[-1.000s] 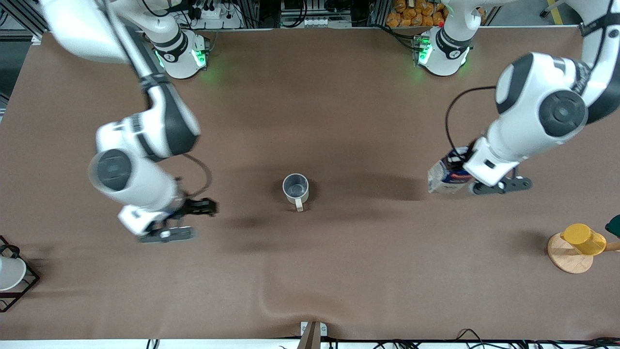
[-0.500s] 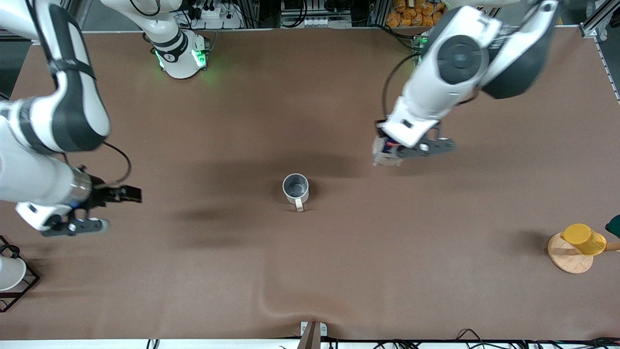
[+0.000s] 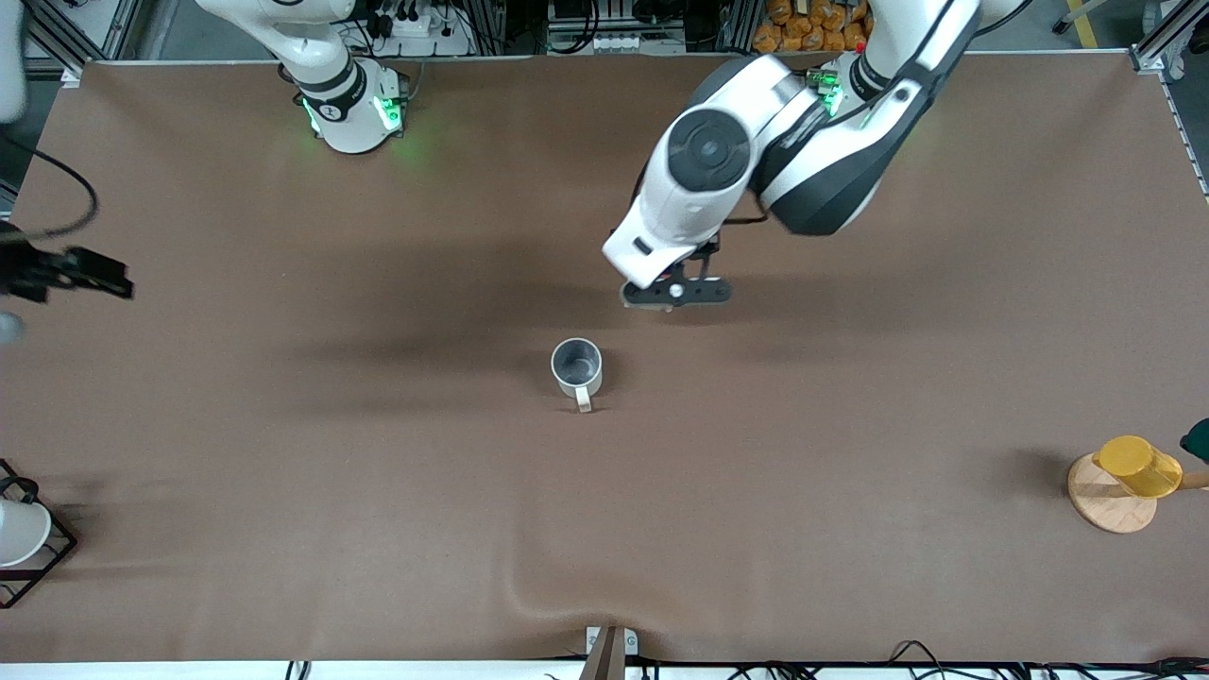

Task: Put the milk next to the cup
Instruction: 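Release the mug and withdraw the right gripper while the left gripper lifts the carton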

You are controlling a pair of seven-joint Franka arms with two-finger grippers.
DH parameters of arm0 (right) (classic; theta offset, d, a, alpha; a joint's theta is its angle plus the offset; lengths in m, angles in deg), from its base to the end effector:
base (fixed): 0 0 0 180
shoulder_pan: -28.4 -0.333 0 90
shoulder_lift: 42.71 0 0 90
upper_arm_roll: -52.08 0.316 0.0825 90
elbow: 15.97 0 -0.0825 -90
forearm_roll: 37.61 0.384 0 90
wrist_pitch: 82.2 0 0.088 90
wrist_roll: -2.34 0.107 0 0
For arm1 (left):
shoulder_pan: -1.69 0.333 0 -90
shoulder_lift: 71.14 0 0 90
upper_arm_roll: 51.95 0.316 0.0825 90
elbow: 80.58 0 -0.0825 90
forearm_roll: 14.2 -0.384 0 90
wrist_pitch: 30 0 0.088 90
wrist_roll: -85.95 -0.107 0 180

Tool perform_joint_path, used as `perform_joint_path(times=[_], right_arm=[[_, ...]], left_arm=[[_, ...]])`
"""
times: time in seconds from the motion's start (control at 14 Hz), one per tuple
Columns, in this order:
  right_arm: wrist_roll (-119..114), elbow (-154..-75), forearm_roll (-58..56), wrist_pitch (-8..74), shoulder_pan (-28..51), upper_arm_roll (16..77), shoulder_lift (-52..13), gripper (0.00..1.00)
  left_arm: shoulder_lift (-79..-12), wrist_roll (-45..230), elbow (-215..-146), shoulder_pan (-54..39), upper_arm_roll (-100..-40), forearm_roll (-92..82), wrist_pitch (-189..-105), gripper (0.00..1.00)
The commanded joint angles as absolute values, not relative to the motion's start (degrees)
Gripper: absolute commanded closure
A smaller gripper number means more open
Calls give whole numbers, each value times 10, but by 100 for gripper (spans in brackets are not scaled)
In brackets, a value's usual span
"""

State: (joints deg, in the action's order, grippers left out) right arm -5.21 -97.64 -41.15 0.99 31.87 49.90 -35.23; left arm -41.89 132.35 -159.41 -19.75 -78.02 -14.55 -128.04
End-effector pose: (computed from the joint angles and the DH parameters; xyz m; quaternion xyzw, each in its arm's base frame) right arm 0.5787 -0.0629 0.6085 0.9980 0.0145 -0.0554 0.0271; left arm 0.5014 -0.4615 0.4347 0.9923 0.0083 -0.1202 0.0272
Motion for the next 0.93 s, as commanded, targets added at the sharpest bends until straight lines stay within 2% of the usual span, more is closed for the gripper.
perform_joint_path(times=[0.0, 0.29, 0.57, 0.86], right_arm=[[-50, -999, -405, 3, 297, 469, -401, 0], [-20, -1000, -353, -12, 316, 469, -417, 0], [1, -1048, -353, -3, 314, 470, -446, 0], [1, -1042, -361, 2, 314, 472, -448, 0]], left_arm=[[-387, 1358, -1539, -275, -719, -146, -1277, 73], [-343, 1364, -1513, -360, -661, -146, -1348, 73], [-316, 1390, -1508, -385, -653, -146, -1373, 73], [-311, 1391, -1508, -384, -649, -146, -1391, 73]])
